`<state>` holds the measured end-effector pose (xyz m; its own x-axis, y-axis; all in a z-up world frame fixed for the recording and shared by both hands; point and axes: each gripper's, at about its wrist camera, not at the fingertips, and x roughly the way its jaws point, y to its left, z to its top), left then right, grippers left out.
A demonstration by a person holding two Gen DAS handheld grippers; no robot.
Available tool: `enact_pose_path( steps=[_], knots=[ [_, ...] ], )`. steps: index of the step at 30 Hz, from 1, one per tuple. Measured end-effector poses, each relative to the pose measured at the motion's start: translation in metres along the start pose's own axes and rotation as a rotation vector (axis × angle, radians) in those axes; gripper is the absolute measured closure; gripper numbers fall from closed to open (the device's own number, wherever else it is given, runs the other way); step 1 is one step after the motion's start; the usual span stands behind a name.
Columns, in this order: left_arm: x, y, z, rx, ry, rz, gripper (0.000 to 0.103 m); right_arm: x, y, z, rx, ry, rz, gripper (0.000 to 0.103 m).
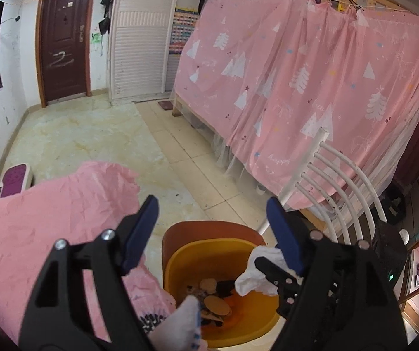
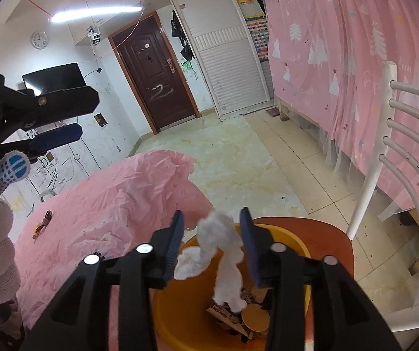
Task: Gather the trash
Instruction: 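Open both tools to drop the tube and tissue into the bin, then move both open tools back over the orange bottle and black cable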
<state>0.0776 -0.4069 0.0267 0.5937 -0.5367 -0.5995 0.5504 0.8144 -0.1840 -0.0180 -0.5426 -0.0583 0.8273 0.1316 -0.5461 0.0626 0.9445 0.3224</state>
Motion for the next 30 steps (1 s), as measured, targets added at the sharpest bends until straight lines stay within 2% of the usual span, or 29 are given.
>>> enact_pose_path(
  steps=[1,2,6,11,18,30],
  knots=[
    [-0.004,0.003,0.000,-0.005,-0.003,0.003,0.030,-0.001,0.001,0.000,0.001,-0.007,-0.003,0.047],
    [-0.007,0.007,0.001,-0.008,-0.004,0.010,0.030,-0.003,0.003,0.001,0.000,-0.014,-0.007,0.043],
    [-0.027,0.026,-0.002,-0.018,-0.016,0.048,0.022,-0.005,0.013,0.006,-0.015,-0.020,-0.008,0.042],
    [-0.053,0.063,-0.007,-0.036,-0.025,0.108,0.021,0.000,0.043,0.017,-0.057,-0.018,0.013,0.039],
    [-0.088,0.109,-0.019,-0.056,-0.047,0.186,0.021,0.009,0.115,0.034,-0.174,-0.019,0.055,0.037],
    [-0.139,0.217,-0.048,-0.185,-0.054,0.356,0.021,0.049,0.248,0.038,-0.350,0.034,0.162,0.030]
  ],
)
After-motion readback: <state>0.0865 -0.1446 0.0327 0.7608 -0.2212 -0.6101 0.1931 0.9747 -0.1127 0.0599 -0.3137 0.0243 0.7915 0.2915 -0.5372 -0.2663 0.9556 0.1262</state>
